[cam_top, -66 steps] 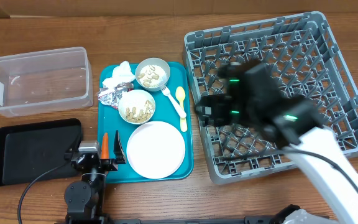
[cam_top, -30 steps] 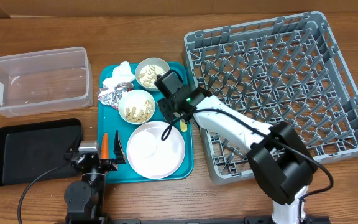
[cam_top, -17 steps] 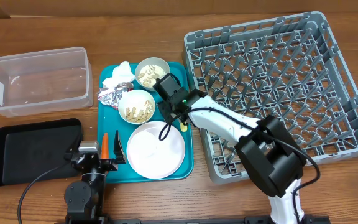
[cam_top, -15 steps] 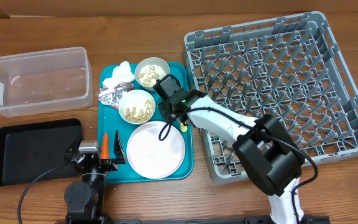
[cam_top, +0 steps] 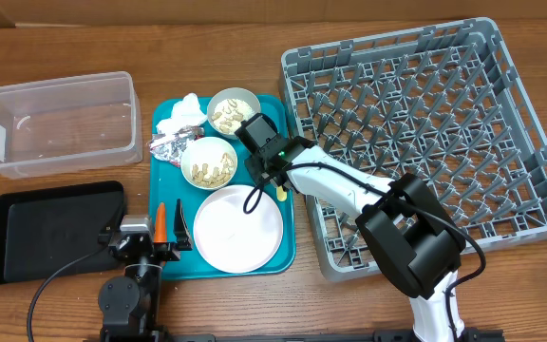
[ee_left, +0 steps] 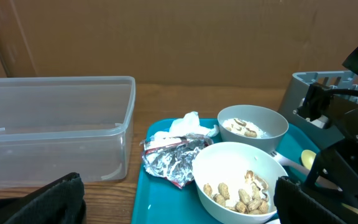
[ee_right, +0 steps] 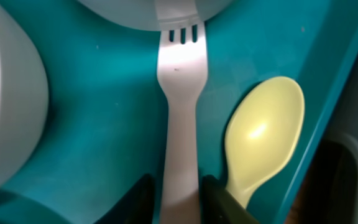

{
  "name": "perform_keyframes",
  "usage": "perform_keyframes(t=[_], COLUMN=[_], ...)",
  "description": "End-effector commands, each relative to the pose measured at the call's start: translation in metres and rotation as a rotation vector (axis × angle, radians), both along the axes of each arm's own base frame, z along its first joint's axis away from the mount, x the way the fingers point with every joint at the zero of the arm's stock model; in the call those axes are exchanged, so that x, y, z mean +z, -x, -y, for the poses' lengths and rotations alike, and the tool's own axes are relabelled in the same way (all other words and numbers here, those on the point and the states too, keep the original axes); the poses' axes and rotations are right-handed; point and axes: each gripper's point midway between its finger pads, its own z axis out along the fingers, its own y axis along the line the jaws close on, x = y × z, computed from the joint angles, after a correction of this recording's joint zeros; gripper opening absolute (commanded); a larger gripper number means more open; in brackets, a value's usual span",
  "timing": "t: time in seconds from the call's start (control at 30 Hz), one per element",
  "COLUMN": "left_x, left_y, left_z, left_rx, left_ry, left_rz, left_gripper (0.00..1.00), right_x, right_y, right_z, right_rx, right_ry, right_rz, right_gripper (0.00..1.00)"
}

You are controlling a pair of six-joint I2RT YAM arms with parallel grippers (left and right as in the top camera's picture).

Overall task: Sort waste into correct bins and load items into the dishwasher rack
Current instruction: 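Move the right gripper over the tray and grasp the white fork, then carry the white fork into the dish rack and release it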

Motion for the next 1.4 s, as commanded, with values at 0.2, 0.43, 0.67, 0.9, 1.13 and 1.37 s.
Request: perform_keyframes(t=[0.2, 0.43, 0.67, 0.9, 1.13, 1.37], left_x=[0.0, 0.0, 0.0, 0.0, 0.0, 0.0], left_y=[0.0, 0.0, 0.0, 0.0, 0.0, 0.0], left_z=[0.0, 0.0, 0.0, 0.0, 0.0, 0.0], left_rx=[-0.003, -0.003, -0.003, -0.003, -0.003, -0.003], left_ry=[-0.018, -0.018, -0.018, -0.018, -0.018, -0.018], left_rz=[0.004, 0.004, 0.004, 0.004, 0.004, 0.004], left_gripper=[1.0, 1.0, 1.0, 1.0, 1.0, 1.0], right_x=[0.021, 0.047, 0.081, 0.118, 0.15, 0.145], right_y=[-0.008, -0.004, 0.008, 0.024, 0.028, 0.013], right_z=[-0.002, 0.002, 0.01, 0.022, 0.042, 0.083], right_rx=[-0.009, -0.008, -0.01, -0.036, -0.075, -0.184], right_ry=[-0.02, -0.035, -0.05, -0.078, -0.107, -0.081], right_rz=[0.034, 0.05, 0.055, 0.057, 0.082, 0.049], right_gripper=[0.14, 0.09, 0.07, 0.06, 0.06, 0.06])
